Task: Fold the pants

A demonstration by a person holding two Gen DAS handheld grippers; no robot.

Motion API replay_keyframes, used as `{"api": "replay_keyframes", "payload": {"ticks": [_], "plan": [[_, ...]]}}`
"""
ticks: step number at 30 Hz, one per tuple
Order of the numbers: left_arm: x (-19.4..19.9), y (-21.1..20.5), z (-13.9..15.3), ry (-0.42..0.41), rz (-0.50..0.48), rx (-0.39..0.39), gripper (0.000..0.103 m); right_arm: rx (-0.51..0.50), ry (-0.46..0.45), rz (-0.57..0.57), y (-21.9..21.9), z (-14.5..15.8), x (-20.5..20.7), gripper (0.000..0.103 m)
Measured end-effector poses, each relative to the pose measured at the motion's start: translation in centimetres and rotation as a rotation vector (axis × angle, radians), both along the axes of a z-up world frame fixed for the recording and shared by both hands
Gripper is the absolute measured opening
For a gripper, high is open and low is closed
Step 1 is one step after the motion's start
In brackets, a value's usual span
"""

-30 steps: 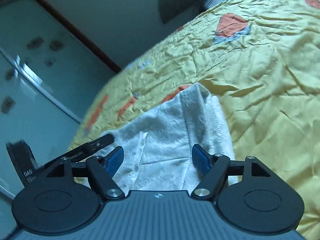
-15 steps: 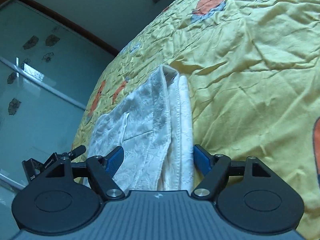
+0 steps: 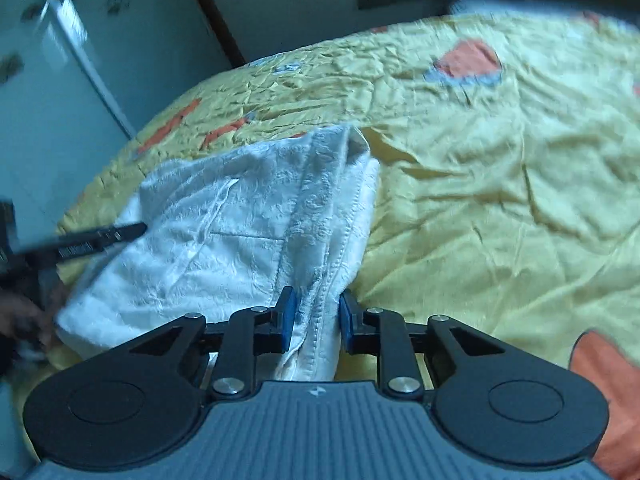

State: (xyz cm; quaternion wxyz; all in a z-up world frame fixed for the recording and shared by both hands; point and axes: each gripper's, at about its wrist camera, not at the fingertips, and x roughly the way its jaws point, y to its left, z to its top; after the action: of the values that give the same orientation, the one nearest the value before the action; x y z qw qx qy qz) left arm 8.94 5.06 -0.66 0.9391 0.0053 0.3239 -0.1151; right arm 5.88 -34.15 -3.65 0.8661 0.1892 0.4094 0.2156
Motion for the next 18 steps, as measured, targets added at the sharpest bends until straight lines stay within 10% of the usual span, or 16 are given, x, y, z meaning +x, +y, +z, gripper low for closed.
{"api": "replay_keyframes", "payload": {"ticks": [7, 9, 18], "plan": [[-4.8, 0.7, 2.2, -0.049, 0.000, -0.071, 0.072, 0.127, -0.021, -0.095, -0.6, 2.4, -3.7, 0.034], [-5.8, 1.4, 2.1, 0.015, -0.009, -0.152, 0.073, 0.166, 0.015, -0.122, -1.1, 1.9, -4.2, 0.062], [-6.2, 3.2, 0.7, 0.214, 0.026, -0.381, 0.067, 0.337, 0.174, -0.050, -1.8, -1.2, -2.5, 0.061]]}}
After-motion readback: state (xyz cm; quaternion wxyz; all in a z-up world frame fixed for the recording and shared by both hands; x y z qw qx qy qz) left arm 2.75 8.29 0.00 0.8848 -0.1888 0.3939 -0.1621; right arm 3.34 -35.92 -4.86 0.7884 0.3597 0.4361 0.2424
